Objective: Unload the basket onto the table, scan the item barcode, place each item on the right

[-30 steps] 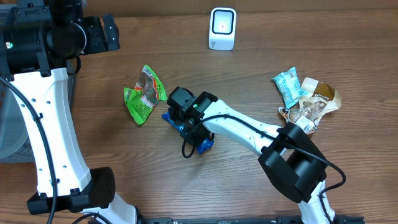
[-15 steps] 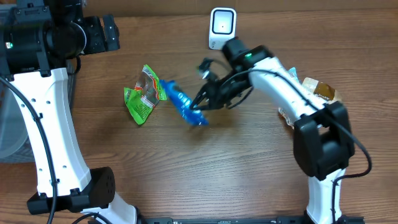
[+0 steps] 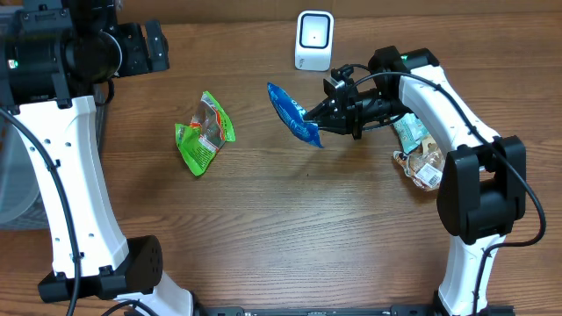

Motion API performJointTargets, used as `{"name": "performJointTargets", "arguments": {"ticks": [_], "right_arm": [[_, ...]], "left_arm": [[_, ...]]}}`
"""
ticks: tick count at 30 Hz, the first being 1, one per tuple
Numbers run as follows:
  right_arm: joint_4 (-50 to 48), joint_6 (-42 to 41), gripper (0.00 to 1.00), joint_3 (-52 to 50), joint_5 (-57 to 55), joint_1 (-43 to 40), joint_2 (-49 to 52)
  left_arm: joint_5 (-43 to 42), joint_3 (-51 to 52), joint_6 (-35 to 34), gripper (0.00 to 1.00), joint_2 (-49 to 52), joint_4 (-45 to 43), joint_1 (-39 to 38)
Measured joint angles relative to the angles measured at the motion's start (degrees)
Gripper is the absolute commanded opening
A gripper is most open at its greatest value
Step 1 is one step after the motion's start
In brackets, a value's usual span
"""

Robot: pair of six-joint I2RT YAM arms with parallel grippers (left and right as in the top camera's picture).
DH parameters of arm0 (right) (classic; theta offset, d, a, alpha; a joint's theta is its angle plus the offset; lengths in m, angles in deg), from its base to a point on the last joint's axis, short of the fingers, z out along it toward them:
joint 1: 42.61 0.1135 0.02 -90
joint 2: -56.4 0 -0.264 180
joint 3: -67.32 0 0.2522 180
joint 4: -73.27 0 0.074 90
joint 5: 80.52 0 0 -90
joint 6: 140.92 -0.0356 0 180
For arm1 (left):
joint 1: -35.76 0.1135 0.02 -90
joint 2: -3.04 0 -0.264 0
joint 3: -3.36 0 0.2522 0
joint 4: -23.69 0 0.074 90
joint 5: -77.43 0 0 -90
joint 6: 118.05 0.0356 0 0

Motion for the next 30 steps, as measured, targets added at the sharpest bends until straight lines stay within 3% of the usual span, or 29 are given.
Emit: {"name": "performJointTargets", "arguments": {"ticks": [7,11,15,19,22,24,28,30], "right_arm": [[0.4,0.0,0.04,0.0,-8.7,2.7,0.0],[2.2,-0.1,0.23,0.0,-15.0,7.8,0.0],[1.9,0.3,0.32,0.0,-21.4,8.3,0.0],[-0.2,-1.0,0.34,0.0,-36.4,7.4,0.0],[-0.4,-2.0,0.40,0.2,-45.5,8.1,0.0],[-2.7,-4.8,0.44,0.6,-53.9,10.7,0.0],[-10.2,-18.2,0.58,1.0,-67.8,21.2,0.0],[-12.6,-24.6,0.59,1.1,-72.9,26.8,0.0]], "left_arm": [[0.0,0.0,0.0,1.00,0.0,0.0,0.0],[0.0,0.0,0.0,1.00,0.0,0.0,0.0],[0.0,0.0,0.0,1.00,0.0,0.0,0.0],[0.0,0.0,0.0,1.00,0.0,0.0,0.0],[0.0,0.0,0.0,1.00,0.0,0.0,0.0],[0.0,0.0,0.0,1.00,0.0,0.0,0.0],[0.0,0.0,0.0,1.00,0.0,0.0,0.0],[0.0,0.0,0.0,1.00,0.0,0.0,0.0]]}}
